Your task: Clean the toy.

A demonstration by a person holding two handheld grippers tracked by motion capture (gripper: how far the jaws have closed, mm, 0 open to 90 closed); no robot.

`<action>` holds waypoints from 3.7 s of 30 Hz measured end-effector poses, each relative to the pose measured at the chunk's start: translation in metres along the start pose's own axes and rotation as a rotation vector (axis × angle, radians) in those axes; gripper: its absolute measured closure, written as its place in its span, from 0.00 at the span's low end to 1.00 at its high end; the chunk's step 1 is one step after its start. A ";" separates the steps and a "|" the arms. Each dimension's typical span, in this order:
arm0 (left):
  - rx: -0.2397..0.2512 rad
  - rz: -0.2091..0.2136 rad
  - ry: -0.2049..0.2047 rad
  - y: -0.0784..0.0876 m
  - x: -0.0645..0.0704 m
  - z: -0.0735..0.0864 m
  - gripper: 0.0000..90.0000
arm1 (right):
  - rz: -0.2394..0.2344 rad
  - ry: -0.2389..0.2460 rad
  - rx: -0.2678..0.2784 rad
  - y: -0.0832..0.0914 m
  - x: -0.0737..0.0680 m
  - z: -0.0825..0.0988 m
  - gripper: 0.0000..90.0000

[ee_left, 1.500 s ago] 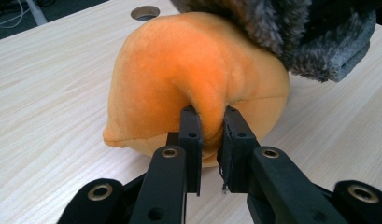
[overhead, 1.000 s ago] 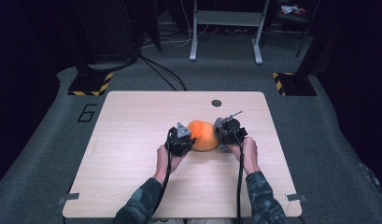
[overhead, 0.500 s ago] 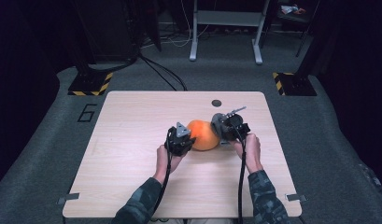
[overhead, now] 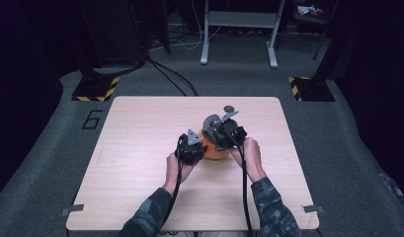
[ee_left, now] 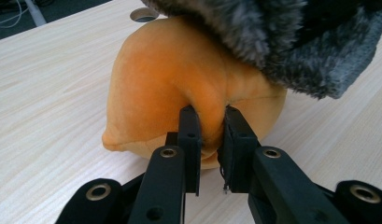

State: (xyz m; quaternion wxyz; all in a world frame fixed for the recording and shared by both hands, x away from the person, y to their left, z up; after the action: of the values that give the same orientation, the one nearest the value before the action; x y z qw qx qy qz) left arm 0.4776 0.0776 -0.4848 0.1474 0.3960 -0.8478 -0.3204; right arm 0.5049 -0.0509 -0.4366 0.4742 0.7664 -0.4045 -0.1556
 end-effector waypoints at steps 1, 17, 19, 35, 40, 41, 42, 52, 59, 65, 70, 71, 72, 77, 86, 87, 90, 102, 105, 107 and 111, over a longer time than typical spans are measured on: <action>-0.001 0.000 0.000 0.000 0.000 0.000 0.89 | -0.011 -0.020 -0.002 -0.001 0.001 0.003 0.77; 0.001 0.002 0.010 -0.001 -0.002 0.003 0.89 | -0.014 -0.171 -0.135 -0.038 0.038 0.050 0.76; 0.005 0.004 0.018 -0.001 -0.002 0.003 0.89 | -0.018 -0.187 -0.147 -0.044 0.040 0.053 0.76; 0.011 0.012 0.025 0.000 -0.005 0.004 0.88 | -0.002 -0.240 -0.150 -0.046 0.055 0.063 0.76; 0.014 0.009 0.020 0.000 -0.005 0.004 0.87 | 0.012 -0.199 -0.028 -0.009 0.047 0.042 0.76; 0.014 0.010 0.020 0.000 -0.005 0.003 0.87 | 0.003 -0.184 -0.011 -0.004 0.043 0.037 0.76; 0.014 0.010 0.020 0.000 -0.005 0.003 0.87 | 0.002 -0.160 -0.008 -0.002 0.038 0.033 0.76; 0.013 -0.024 0.009 0.003 -0.012 0.006 0.57 | 0.002 -0.133 -0.035 -0.025 0.032 0.025 0.77; -0.029 -0.048 -0.070 -0.012 -0.009 0.006 0.45 | -0.002 -0.132 -0.021 -0.027 0.036 0.023 0.77; -0.011 -0.072 -0.079 -0.019 -0.008 0.004 0.72 | 0.009 -0.137 -0.003 -0.027 0.038 0.022 0.77; -0.014 -0.072 -0.051 -0.016 -0.010 0.003 0.88 | -0.015 -0.165 0.027 -0.025 0.040 0.024 0.76; -0.020 -0.057 -0.036 -0.015 -0.009 0.003 0.89 | -0.014 -0.167 0.033 -0.024 0.041 0.025 0.76; -0.013 -0.062 -0.029 -0.014 -0.011 0.003 0.90 | -0.013 -0.172 0.036 -0.022 0.041 0.025 0.76; -0.002 -0.030 0.039 -0.007 -0.013 0.003 0.91 | 0.005 -0.168 0.053 -0.009 0.040 0.024 0.76; 0.018 0.015 0.099 0.003 -0.007 -0.002 0.91 | -0.006 -0.051 0.087 0.014 -0.001 0.003 0.76; 0.016 0.017 0.101 0.002 -0.007 -0.001 0.91 | 0.006 -0.038 0.073 0.012 -0.005 0.001 0.76; 0.006 0.012 0.096 0.000 -0.011 0.001 0.90 | 0.023 -0.030 0.053 0.004 -0.007 -0.002 0.76; -0.002 -0.003 0.096 -0.004 -0.016 0.003 0.90 | 0.004 -0.114 -0.009 -0.014 0.013 0.023 0.76; -0.003 0.000 0.098 -0.004 -0.017 0.004 0.90 | 0.001 -0.144 -0.037 -0.024 0.021 0.035 0.76; -0.002 -0.001 0.099 -0.004 -0.017 0.005 0.90 | -0.004 -0.167 -0.065 -0.031 0.026 0.043 0.76; -0.003 -0.004 0.102 -0.005 -0.018 0.006 0.90 | -0.001 -0.197 -0.136 -0.048 0.034 0.055 0.76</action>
State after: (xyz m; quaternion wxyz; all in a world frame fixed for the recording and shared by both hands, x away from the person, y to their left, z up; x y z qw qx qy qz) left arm 0.4893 0.0920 -0.4922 0.1905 0.4133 -0.8379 -0.3012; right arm 0.5144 -0.0991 -0.4998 0.4832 0.7136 -0.4372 -0.2573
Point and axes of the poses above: each handheld gripper's, and its own axes: y roughly backward along the jaws, z roughly out of its underside, x roughly to its right, the point moved 5 cm from there along -y, roughly forward along the jaws, and after that the axes turned 7 degrees about -x, right-handed, at the moved point
